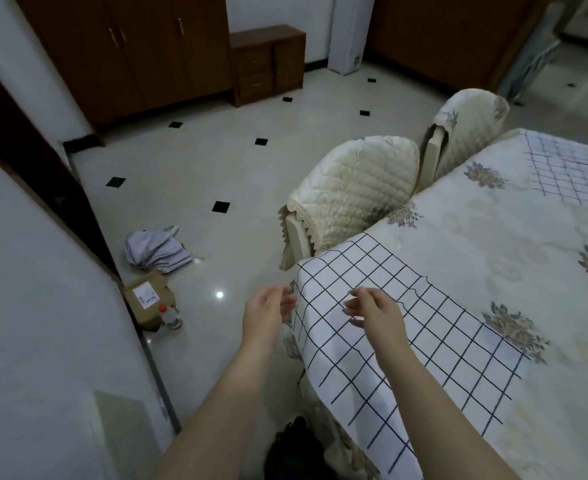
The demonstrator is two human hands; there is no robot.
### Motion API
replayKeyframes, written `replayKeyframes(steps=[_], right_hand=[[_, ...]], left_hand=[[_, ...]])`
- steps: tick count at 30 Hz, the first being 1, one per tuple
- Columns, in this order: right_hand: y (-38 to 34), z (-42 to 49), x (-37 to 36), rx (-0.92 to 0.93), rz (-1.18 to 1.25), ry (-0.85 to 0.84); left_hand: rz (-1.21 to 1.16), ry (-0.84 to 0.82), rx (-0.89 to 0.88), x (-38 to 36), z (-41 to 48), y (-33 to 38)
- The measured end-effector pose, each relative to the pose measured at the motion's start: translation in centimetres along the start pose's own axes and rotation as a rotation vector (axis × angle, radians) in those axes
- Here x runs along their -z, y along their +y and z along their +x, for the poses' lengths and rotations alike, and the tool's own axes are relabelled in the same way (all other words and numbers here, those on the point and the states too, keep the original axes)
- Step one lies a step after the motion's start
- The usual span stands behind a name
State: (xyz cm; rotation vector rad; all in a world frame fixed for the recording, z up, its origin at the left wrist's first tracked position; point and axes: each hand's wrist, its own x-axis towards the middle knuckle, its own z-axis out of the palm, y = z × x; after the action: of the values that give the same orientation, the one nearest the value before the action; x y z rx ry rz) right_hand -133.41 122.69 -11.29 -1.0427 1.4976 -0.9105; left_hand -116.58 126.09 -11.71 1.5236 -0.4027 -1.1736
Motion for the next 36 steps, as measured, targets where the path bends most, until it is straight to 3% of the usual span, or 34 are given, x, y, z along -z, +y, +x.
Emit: replayKeyframes(steps=[16, 26, 29, 34, 36], right_hand=[[-1.6, 8.1, 5.3, -0.093, 0.211, 0.312], [1.8, 8.7, 12.1, -0.204, 0.151, 0.539], [2.9, 9.3, 13.3, -0.221, -0.098, 0.564], [3.4, 11.2, 15.5, -0.247, -0.614, 0.446], [3.3, 11.9, 16.1, -0.253, -0.799, 0.369]], left_hand=[[0.261, -0.395, -0.001, -12.9, 7.3, 4.1], [0.462, -0.668, -0.039, -19.5, 10.5, 4.4], [0.704, -0.784, -0.187, -21.4, 12.9, 4.5], [1.485, -1.033, -0.627, -25.3, 16.5, 3.3], [1.688, -1.131, -0.775, -26.5, 17.0, 2.4]])
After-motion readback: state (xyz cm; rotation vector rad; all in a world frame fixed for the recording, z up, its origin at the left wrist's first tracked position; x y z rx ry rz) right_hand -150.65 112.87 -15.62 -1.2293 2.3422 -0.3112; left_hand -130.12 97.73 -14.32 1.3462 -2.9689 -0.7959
